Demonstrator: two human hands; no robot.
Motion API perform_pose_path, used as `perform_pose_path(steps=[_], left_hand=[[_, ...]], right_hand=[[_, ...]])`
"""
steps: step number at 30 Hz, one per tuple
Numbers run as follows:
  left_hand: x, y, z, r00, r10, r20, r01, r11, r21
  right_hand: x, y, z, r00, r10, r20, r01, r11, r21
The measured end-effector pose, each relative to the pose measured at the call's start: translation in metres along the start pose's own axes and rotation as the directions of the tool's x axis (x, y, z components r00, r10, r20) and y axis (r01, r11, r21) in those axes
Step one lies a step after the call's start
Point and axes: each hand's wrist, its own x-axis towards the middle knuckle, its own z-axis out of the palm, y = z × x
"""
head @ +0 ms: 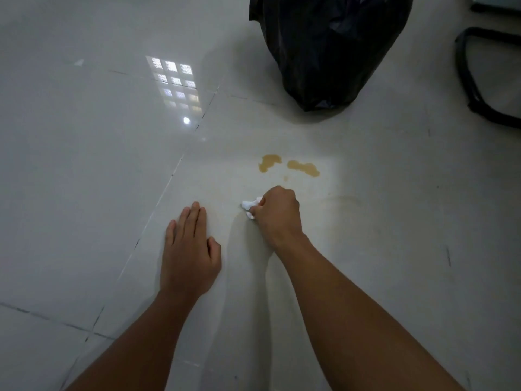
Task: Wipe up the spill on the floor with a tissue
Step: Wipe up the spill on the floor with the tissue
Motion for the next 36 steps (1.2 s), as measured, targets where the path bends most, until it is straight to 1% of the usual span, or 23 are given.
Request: perform_pose_path(steps=[4,6,8,13,15,18,22,26,27,29,31,32,34,36], left_hand=[[0.000,0.000,-0.001,1.000,0.001,-0.008,-0.001,1.000,0.006],[0.000,0.000,-0.001,1.000,0.002,-0.016,-0.002,1.000,-0.001],[0.000,0.000,-0.001,1.000,0.002,-0.023,-0.002,1.000,-0.011],[0.000,0.000,0.000,1.000,0.002,-0.021,-0.002,1.000,0.001],[0.000,0.000,0.000,1.000,0.002,-0.011,-0.002,1.000,0.016],[0.001,0.001,-0.001,1.000,-0.002,-0.010,0.002,1.000,0.027],[0.001,0.001,-0.001,1.000,-0.002,-0.008,0.002,1.000,0.021],[0.001,0.001,-0.002,1.000,-0.003,-0.003,0.003,1.000,0.023],[0.001,0.001,-0.003,1.000,-0.002,-0.004,0.002,1.000,0.022],[0.001,0.001,-0.002,1.000,0.005,-0.009,-0.005,1.000,0.018],[0.001,0.001,-0.002,1.000,0.010,-0.018,-0.009,1.000,0.018],[0.001,0.000,-0.002,1.000,0.010,-0.023,-0.009,1.000,0.021],[0.001,0.001,-0.001,1.000,0.012,-0.027,-0.011,1.000,0.024],[0.001,0.002,-0.001,0.999,0.015,-0.028,-0.014,0.999,0.030]], right_hand=[[0.030,-0.008,-0.006,1.000,-0.001,-0.026,0.001,1.000,-0.014],[0.033,-0.002,-0.017,0.996,0.005,-0.094,-0.006,1.000,-0.012],[0.030,0.012,-0.036,0.988,0.014,-0.152,-0.019,0.999,-0.034],[0.008,0.062,-0.083,0.979,0.058,-0.195,-0.081,0.991,-0.110],[0.000,0.069,-0.080,0.982,0.061,-0.180,-0.084,0.989,-0.124],[-0.004,0.055,-0.055,0.994,0.024,-0.109,-0.040,0.989,-0.145],[0.011,0.025,-0.018,0.997,0.023,-0.079,-0.030,0.995,-0.100],[0.031,0.000,-0.013,0.999,-0.017,-0.040,0.016,0.999,-0.039],[0.033,0.000,-0.019,0.998,-0.016,-0.064,0.015,1.000,-0.009],[0.035,0.011,-0.036,0.979,-0.020,-0.202,0.030,0.998,0.047],[0.033,0.034,-0.061,0.934,-0.017,-0.357,0.021,1.000,0.009],[0.034,0.049,-0.074,0.917,-0.013,-0.399,0.002,1.000,-0.029],[0.035,0.079,-0.101,0.914,0.006,-0.406,-0.048,0.995,-0.093],[0.033,0.100,-0.119,0.932,0.040,-0.359,-0.089,0.989,-0.122]])
